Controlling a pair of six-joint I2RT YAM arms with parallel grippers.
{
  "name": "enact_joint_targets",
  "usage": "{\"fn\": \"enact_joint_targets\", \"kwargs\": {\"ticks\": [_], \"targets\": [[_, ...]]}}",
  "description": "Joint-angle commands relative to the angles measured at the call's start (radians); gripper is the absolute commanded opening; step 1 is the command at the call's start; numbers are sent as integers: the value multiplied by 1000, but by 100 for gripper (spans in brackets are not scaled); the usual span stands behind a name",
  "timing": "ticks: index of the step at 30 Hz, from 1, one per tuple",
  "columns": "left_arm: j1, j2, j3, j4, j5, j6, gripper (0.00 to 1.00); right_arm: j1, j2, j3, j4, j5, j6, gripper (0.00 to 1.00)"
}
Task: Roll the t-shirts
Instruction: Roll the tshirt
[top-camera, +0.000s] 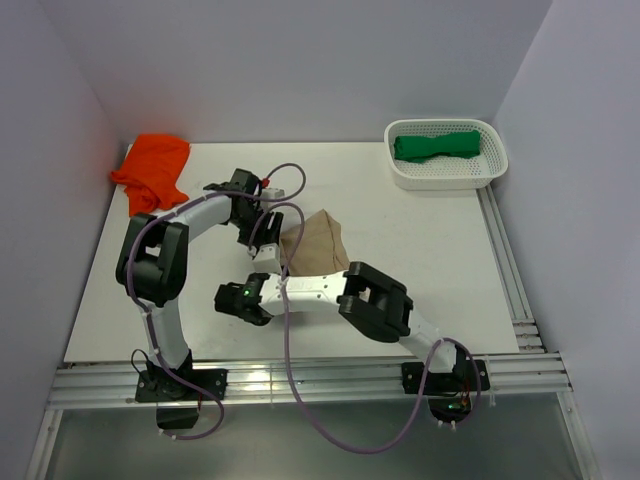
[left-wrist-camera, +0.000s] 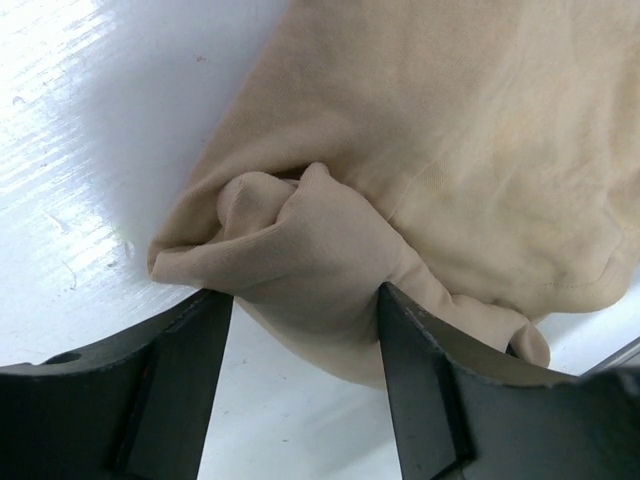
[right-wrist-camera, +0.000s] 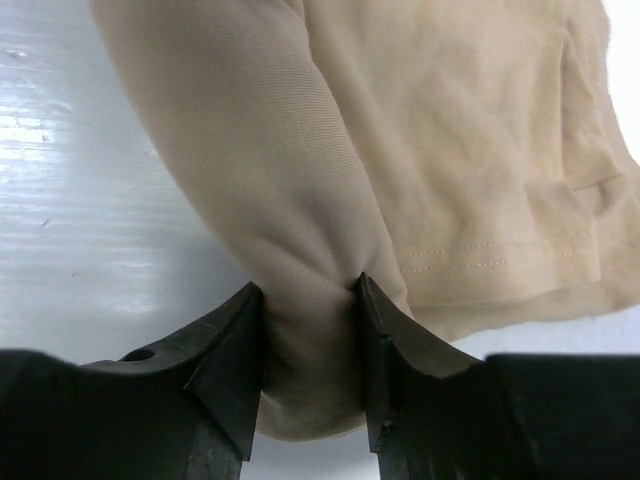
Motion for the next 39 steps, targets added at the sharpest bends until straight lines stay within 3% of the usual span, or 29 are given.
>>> {"fn": "enact_joint_targets", "kwargs": {"ticks": [1,4,11,22,26,39], "targets": [[6,-2,41,0,-38,61,66,-13,-90,-113,172,-125,-43,40],[21,-22,87,-39,12,63,68,-35,-206,-261,426,-222,-100,35],[95,-97,156,-112,143,75,70,-134,-447,-651,993,-541,-102,34],[131,-176,13,-100,229,115,71,-220,-447,-965,1684,-808,141,34],[133,-177,-52,-35,169,60,70,-230,-414,-1048,1819,-804,242,35],[174,-375,-96,-16,48,27,72,-230,-360,-1072,1891,-759,347,34]]}}
